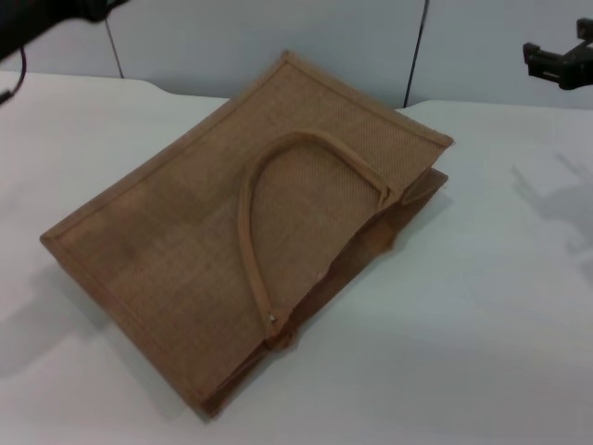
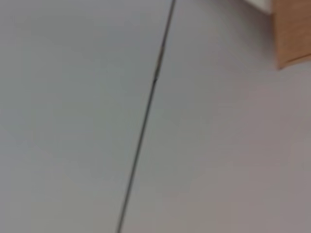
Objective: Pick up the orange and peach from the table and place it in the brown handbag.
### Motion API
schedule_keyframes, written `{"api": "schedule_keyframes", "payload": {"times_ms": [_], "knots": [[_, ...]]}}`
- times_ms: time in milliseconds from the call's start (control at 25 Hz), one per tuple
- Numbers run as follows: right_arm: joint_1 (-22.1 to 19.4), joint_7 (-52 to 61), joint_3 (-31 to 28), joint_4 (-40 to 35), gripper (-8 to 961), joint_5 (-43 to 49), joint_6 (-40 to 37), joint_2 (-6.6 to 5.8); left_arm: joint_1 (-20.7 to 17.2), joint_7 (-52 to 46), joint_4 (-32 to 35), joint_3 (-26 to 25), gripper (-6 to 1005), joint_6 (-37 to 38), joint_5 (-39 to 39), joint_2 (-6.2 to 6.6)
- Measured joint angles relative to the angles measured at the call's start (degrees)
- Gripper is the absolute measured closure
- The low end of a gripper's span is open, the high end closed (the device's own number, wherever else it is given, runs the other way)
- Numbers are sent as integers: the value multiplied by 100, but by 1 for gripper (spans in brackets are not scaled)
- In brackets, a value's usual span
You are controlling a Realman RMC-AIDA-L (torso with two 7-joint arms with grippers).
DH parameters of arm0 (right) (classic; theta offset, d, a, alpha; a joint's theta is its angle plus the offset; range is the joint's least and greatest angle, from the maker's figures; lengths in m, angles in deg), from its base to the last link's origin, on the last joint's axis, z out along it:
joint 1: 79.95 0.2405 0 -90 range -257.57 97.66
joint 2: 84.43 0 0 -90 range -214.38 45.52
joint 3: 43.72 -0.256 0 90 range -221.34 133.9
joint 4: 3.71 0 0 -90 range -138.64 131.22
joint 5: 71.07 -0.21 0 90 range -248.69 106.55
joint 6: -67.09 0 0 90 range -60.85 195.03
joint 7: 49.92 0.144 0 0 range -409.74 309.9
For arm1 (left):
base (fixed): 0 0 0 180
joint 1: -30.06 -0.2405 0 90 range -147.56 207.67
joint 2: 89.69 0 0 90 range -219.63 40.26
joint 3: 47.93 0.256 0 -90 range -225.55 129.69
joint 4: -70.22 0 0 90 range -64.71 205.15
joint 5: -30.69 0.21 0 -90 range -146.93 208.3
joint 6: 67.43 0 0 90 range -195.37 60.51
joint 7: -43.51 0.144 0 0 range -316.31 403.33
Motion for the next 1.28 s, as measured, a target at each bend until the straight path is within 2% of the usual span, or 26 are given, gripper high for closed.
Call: {"api": "schedule_keyframes", "payload": {"times_ms": [160, 320, 480, 640, 800, 1000, 1280], "knots": [[-99, -569, 835, 591, 194, -502, -1607, 1, 142, 1733, -1453, -3, 135, 228, -679, -14], [-106, -621, 1914, 1213, 194, -627, -3612, 11, 429, 3086, -2639, -41, 136, 495, -1195, -7], [-21, -350, 2915, 1755, 194, -890, -5340, 35, 726, 4238, -3548, -56, 136, 687, -1737, -7], [201, 163, 3593, 2315, 194, -936, -6505, 32, 971, 5053, -4247, -58, 136, 797, -2287, -9], [537, 959, 3966, 2962, 194, -914, -7031, 20, 1146, 5368, -4665, -60, 136, 949, -2676, -10], [994, 2058, 4036, 3724, 194, -893, -7069, -1, 1185, 5408, -4766, -59, 136, 979, -2727, -13], [1131, 2338, 4041, 4064, 194, -878, -7108, -1, 1201, 5418, -4828, -59, 136, 1058, -2760, -17]]}}
